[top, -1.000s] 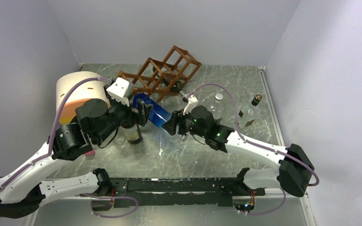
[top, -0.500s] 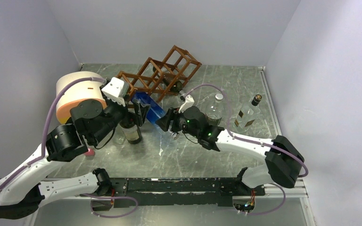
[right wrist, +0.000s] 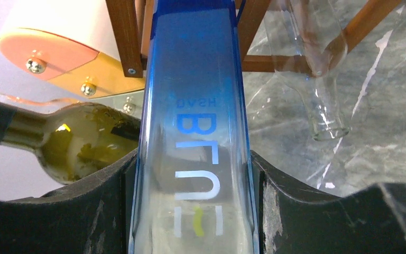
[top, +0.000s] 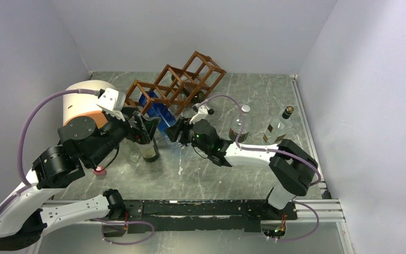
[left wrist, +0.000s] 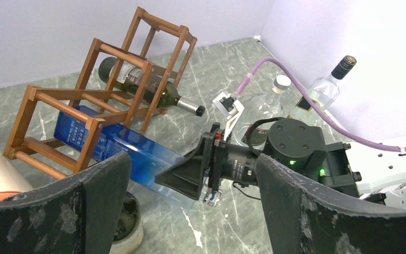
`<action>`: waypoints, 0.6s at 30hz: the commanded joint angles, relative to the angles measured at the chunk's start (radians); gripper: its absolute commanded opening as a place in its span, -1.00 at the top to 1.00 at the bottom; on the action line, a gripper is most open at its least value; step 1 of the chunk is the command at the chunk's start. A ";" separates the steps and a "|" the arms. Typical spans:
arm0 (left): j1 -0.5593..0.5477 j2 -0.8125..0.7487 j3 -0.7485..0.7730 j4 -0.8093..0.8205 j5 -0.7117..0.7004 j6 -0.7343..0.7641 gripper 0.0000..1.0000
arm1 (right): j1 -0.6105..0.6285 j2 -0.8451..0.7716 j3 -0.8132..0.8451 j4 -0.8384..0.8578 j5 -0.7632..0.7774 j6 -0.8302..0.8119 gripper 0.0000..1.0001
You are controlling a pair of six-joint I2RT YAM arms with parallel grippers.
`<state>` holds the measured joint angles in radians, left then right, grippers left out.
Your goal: Put the wine bottle on the wine rack
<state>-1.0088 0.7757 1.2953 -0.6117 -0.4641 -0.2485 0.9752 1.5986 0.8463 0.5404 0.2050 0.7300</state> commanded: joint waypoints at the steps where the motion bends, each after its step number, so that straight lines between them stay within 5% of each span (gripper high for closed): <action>1: 0.003 -0.003 0.020 -0.026 0.011 -0.035 -0.83 | -0.008 0.019 0.097 0.231 0.066 -0.012 1.00; 18: 0.003 -0.018 0.025 -0.055 0.009 -0.049 -0.83 | -0.016 0.160 0.150 0.328 0.064 0.042 1.00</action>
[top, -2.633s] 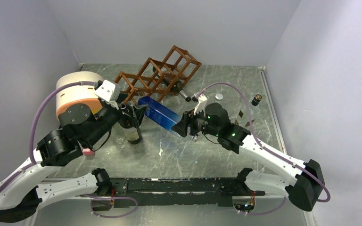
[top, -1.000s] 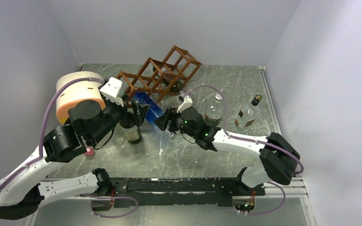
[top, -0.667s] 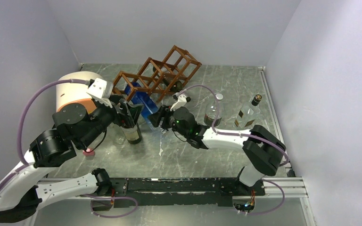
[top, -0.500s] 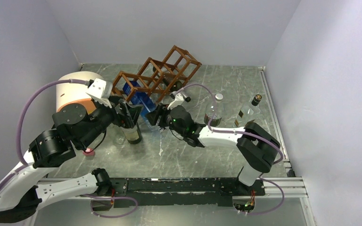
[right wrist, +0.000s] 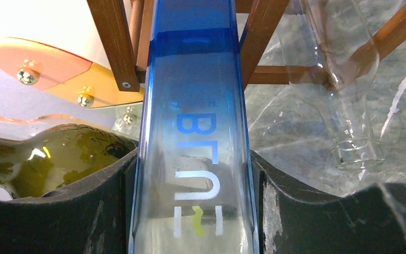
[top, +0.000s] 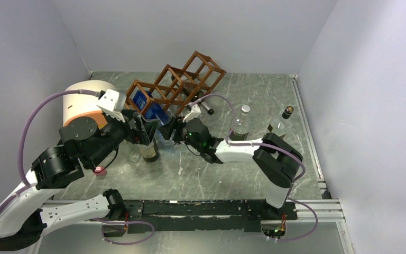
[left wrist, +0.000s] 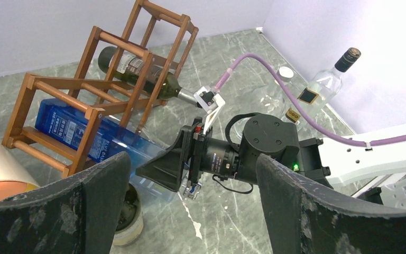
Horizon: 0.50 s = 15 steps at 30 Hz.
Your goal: Put the wine bottle on the wine rack
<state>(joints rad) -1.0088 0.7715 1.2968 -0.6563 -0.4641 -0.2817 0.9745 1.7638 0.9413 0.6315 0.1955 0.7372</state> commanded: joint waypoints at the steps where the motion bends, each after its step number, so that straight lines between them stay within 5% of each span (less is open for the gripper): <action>1: 0.003 -0.014 0.025 -0.012 0.009 -0.016 -0.83 | -0.016 0.004 0.054 0.241 0.072 0.040 1.00; 15: 0.003 -0.044 -0.010 -0.006 0.024 -0.017 -0.83 | -0.029 0.100 0.228 0.109 0.072 0.036 0.97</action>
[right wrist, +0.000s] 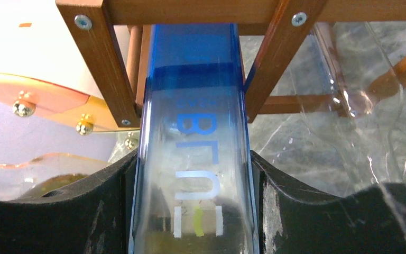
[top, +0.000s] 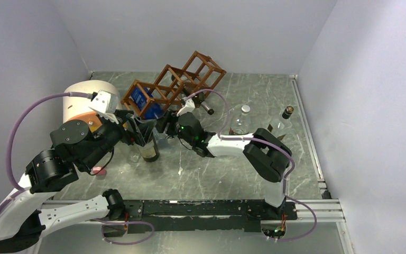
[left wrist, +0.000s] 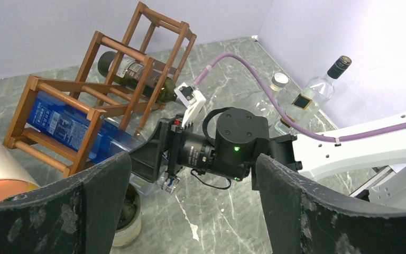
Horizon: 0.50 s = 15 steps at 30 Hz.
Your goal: Put the wine bottle on the wine rack
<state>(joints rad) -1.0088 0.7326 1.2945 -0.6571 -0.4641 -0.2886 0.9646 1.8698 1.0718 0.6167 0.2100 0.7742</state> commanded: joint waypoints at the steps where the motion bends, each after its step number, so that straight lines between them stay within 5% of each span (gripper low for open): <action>1: 0.002 -0.008 -0.011 -0.007 0.027 -0.011 -0.83 | -0.019 0.001 0.106 0.122 0.049 -0.006 0.91; 15: 0.003 -0.013 -0.024 -0.013 0.035 -0.016 -0.83 | -0.033 0.060 0.214 -0.028 0.038 0.004 0.17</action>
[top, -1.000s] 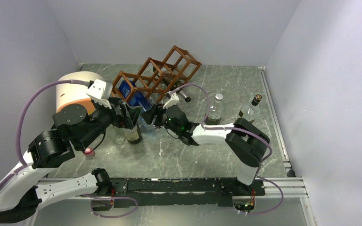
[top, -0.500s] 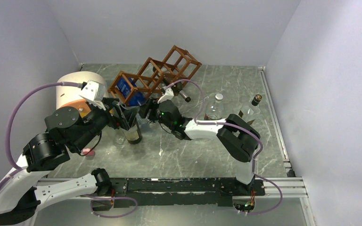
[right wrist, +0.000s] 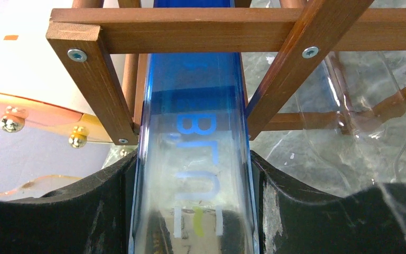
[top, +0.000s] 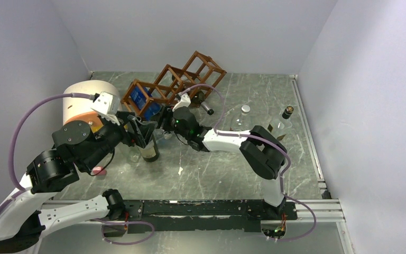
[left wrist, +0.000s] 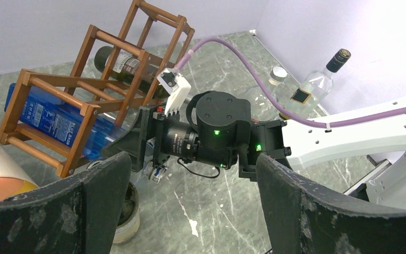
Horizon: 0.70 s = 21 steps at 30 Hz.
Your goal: Put the wine bottle on the wine rack
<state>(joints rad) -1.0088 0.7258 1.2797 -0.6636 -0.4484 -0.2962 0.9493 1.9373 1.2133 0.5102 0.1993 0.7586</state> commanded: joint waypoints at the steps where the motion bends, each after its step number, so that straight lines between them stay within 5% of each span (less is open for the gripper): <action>1: 0.003 -0.007 -0.009 -0.007 0.019 -0.009 -0.83 | -0.018 -0.007 0.072 0.077 0.048 0.022 0.10; 14: 0.002 -0.009 -0.021 -0.021 0.008 -0.025 -0.83 | -0.067 -0.074 0.041 0.024 -0.036 0.034 -0.62; 21: 0.003 0.002 -0.013 -0.035 0.001 -0.034 -0.83 | -0.070 -0.103 0.021 0.016 -0.066 0.014 -0.72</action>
<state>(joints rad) -1.0088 0.7250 1.2625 -0.6861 -0.4469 -0.3153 0.8753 1.8767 1.2415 0.5095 0.1524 0.7849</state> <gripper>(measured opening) 0.915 0.858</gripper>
